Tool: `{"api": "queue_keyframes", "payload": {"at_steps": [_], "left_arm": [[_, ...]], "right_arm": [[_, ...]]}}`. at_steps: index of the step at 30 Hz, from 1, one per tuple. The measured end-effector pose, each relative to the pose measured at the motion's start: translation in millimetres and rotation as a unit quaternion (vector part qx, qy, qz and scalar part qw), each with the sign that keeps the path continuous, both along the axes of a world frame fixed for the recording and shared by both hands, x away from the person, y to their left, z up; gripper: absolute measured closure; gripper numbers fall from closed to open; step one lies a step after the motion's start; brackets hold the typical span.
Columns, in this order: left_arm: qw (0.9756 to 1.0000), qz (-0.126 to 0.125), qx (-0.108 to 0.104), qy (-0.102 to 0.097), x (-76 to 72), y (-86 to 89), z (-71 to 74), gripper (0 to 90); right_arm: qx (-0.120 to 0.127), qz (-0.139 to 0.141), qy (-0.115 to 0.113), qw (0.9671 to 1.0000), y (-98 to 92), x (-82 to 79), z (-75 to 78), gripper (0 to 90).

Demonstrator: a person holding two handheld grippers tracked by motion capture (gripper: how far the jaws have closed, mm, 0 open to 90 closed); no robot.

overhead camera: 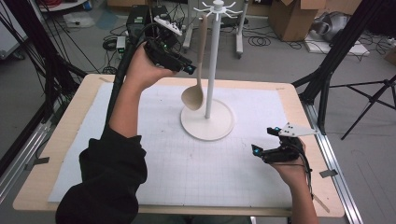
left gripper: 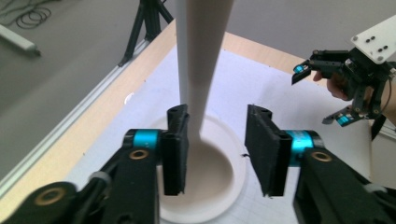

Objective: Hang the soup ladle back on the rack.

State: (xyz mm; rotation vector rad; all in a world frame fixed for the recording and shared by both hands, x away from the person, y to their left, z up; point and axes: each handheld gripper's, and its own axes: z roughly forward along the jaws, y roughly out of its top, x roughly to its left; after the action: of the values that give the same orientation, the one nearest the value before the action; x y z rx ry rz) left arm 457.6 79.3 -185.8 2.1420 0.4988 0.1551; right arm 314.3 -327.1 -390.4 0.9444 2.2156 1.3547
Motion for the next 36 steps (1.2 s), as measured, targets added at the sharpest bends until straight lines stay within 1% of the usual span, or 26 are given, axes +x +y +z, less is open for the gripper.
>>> {"api": "queue_keyframes", "payload": {"at_steps": [1, 3, 7, 9, 12, 14, 15, 17, 20, 24, 27, 30, 31, 34, 36], "left_arm": [[1.0000, 0.002, -0.006, 0.006, -1.9, 3.0, -1.6, 54.4], [0.9999, -0.003, -0.013, 0.008, -4.5, 9.8, -6.6, 50.0], [0.9996, -0.006, -0.025, 0.008, -10.8, 22.6, -17.3, 45.4], [0.9992, -0.010, -0.038, 0.006, -14.8, 28.8, -23.3, 42.7], [0.9987, -0.008, -0.050, 0.009, -21.8, 36.8, -34.4, 37.4], [0.9979, -0.020, -0.061, 0.010, -28.5, 42.1, -40.3, 33.4], [0.9976, -0.021, -0.065, 0.008, -31.8, 44.7, -42.9, 33.4], [0.9969, -0.023, -0.075, 0.011, -37.1, 49.8, -48.3, 32.0], [0.9969, -0.022, -0.075, 0.006, -41.9, 60.1, -53.5, 31.1], [0.9953, -0.017, -0.095, 0.001, -48.7, 74.0, -58.6, 30.7], [0.9949, -0.018, -0.100, -0.006, -55.2, 81.2, -63.5, 29.6], [0.9952, -0.023, -0.095, -0.007, -61.0, 84.6, -69.9, 27.2], [0.9948, -0.025, -0.098, -0.007, -63.0, 85.4, -72.5, 26.4], [0.9942, -0.027, -0.103, -0.009, -70.1, 86.9, -80.8, 21.4], [0.9943, -0.029, -0.102, -0.011, -75.1, 87.2, -87.1, 17.7]], "right_arm": [[0.000, -0.001, 0.002, 1.0000, 0.4, -0.3, 0.0, 2.5], [-0.002, 0.000, 0.000, 1.0000, 0.0, -0.2, 0.1, 2.5], [-0.002, -0.001, 0.002, 1.0000, 0.5, -0.7, 0.3, 2.5], [-0.003, 0.000, 0.000, 1.0000, 0.8, -0.5, 0.2, 2.5], [-0.003, -0.001, 0.002, 1.0000, 0.7, -0.4, 0.1, 2.5], [-0.004, -0.003, 0.002, 1.0000, 0.8, 0.0, -0.3, 2.6], [-0.005, -0.002, 0.000, 1.0000, 0.8, 0.2, -0.5, 2.5], [-0.005, -0.002, 0.002, 1.0000, 1.3, 0.4, -1.0, 2.5], [-0.008, 0.000, 0.004, 1.0000, 2.6, 0.6, -1.8, 2.5], [-0.009, -0.001, 0.006, 0.9999, 3.2, 0.5, -1.9, 2.5], [-0.010, -0.001, 0.006, 0.9999, 3.2, 0.6, -1.9, 2.5], [-0.010, -0.001, 0.006, 0.9999, 3.6, 1.0, -2.4, 2.5], [-0.011, 0.000, 0.007, 0.9999, 3.8, 0.9, -2.4, 2.5], [-0.010, -0.001, 0.006, 0.9999, 3.7, 0.6, -2.1, 2.5], [-0.009, 0.000, 0.006, 0.9999, 3.0, 0.8, -2.0, 2.5]]}}
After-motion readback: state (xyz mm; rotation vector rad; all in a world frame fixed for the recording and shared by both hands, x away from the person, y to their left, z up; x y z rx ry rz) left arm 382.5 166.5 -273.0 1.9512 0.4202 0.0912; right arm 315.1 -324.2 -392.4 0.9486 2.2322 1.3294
